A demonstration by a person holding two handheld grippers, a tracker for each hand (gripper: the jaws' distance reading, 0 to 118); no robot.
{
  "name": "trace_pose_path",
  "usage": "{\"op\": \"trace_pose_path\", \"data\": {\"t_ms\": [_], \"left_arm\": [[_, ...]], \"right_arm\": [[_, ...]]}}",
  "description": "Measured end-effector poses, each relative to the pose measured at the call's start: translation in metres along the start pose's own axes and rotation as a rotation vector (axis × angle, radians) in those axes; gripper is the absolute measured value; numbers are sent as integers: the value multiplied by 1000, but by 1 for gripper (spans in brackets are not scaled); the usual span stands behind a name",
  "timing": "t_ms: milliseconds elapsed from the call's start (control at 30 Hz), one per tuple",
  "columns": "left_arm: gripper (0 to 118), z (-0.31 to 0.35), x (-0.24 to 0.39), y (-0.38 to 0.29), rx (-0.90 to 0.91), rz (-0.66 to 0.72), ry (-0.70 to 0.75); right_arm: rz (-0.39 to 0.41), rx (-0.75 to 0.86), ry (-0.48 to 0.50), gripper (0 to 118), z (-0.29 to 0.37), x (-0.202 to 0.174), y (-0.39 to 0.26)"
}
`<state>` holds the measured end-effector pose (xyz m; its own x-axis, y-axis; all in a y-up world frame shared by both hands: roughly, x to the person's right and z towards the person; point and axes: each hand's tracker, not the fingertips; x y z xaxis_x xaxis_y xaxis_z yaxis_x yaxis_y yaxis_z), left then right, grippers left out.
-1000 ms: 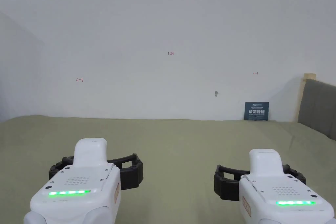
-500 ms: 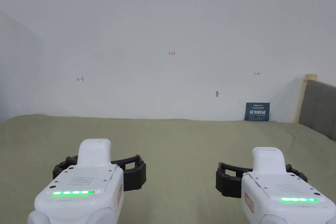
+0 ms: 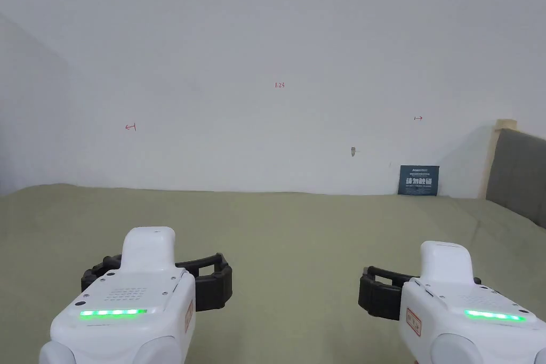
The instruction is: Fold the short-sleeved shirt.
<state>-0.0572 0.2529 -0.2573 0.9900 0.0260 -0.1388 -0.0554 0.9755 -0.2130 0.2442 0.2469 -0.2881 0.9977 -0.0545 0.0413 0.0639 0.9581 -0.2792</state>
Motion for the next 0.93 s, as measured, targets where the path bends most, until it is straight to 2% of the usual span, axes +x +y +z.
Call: {"op": "trace_pose_path", "data": {"t_ms": [167, 400, 733, 800, 867, 933], "left_arm": [[118, -2, -1, -1, -6, -1, 2], [118, -5, -2, 0, -27, 8, 14], [118, -9, -4, 3, -22, 4, 0], [118, -11, -4, 4, -20, 2, 0], [118, -12, -4, 4, -21, 2, -4], [118, -14, -3, 3, -25, -2, -10]], "right_arm": [[-47, -2, 26, 118, 1, 5, 3], [-27, -6, -4, 118, -2, 4, 2], [6, -49, 17, 118, -9, 0, 4], [-32, -65, 30, 118, -12, 2, 4], [-78, -71, 82, 118, -17, 6, 3], [-83, -59, 80, 118, -16, 8, 2]]}}
